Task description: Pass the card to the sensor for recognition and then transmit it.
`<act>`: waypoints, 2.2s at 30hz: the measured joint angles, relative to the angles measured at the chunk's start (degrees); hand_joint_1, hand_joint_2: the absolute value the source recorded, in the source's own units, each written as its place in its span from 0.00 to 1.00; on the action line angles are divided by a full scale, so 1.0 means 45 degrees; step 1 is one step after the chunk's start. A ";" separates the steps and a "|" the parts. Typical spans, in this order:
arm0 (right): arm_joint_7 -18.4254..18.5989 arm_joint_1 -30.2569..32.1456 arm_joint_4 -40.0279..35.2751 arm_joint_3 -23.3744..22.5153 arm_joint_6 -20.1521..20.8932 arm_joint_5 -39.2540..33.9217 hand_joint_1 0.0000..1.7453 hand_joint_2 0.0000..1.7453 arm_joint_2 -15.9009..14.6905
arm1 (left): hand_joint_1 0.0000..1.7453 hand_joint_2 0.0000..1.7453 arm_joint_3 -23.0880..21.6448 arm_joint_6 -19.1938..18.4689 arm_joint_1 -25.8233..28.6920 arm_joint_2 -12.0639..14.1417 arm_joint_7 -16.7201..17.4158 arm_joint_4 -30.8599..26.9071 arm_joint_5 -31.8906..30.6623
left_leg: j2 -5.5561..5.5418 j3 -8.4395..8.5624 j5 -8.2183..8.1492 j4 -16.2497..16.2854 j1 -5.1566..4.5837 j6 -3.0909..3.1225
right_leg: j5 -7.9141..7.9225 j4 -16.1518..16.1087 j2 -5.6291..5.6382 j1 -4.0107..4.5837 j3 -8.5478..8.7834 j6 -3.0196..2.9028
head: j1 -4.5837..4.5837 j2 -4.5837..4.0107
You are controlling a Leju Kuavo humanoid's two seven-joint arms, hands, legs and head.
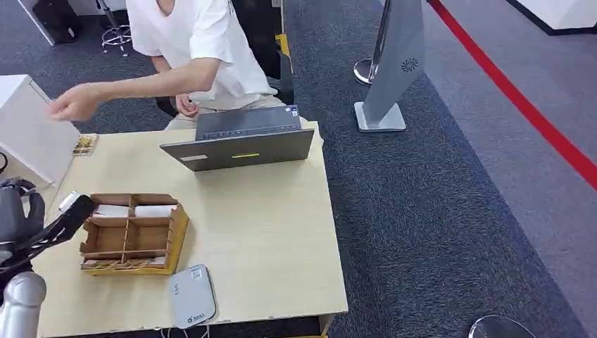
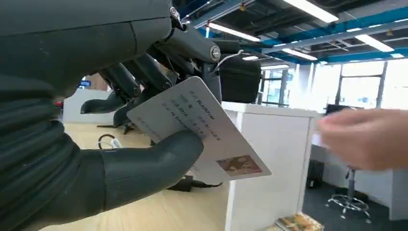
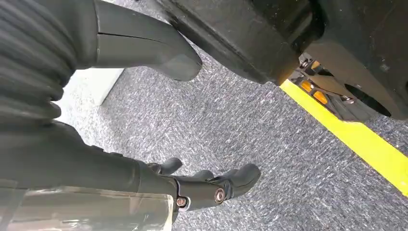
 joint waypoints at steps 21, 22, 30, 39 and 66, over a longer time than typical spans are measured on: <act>-0.0044 0.0201 0.0000 0.0000 -0.0233 -0.0155 0.00 1.00 0.0000 | 1.00 1.00 -0.5045 -0.1432 0.1043 -0.1238 0.0088 -0.3331 -0.1273 | -0.0009 -0.0021 0.0007 0.0005 -0.0007 0.0005 | 0.0008 -0.0005 -0.0014 -0.0006 -0.0022 0.0012 | 0.0000 -0.0005; -0.0044 0.0210 0.0005 0.0000 -0.0248 -0.0180 0.00 1.00 0.0000 | 1.00 1.00 -0.5236 -0.1501 0.1045 -0.1273 0.0014 -0.3414 -0.1277 | -0.0010 -0.0023 0.0007 0.0005 -0.0007 0.0005 | 0.0008 -0.0005 -0.0014 -0.0006 -0.0021 0.0012 | 0.0000 -0.0005; -0.0029 0.0239 0.0005 0.0000 -0.0418 -0.0302 0.00 1.00 0.0000 | 1.00 1.00 -0.6799 -0.1641 0.1253 -0.1365 0.0233 -0.3987 -0.1297 | -0.0009 -0.0036 0.0006 0.0006 -0.0013 0.0007 | 0.0009 -0.0008 -0.0013 -0.0010 -0.0026 0.0014 | 0.0000 -0.0005; -0.0029 0.0373 0.0005 0.0000 -0.0587 -0.0563 0.00 1.00 0.0000 | 1.00 1.00 -0.7208 -0.0380 0.2603 -0.1205 0.0680 -0.4628 -0.2311 | -0.0006 -0.0045 0.0005 0.0001 -0.0010 0.0006 | 0.0007 -0.0005 -0.0011 -0.0008 -0.0039 0.0014 | 0.0005 0.0000; -0.0044 0.0516 0.0019 -0.0015 -0.0879 -0.0937 0.00 1.00 0.0034 | 1.00 1.00 -0.8043 0.1608 0.7133 -0.0136 0.2477 -0.6192 -0.2273 | -0.0012 -0.0085 0.0007 -0.0001 -0.0011 0.0006 | 0.0008 -0.0010 -0.0020 -0.0010 -0.0072 0.0016 | 0.0000 0.0000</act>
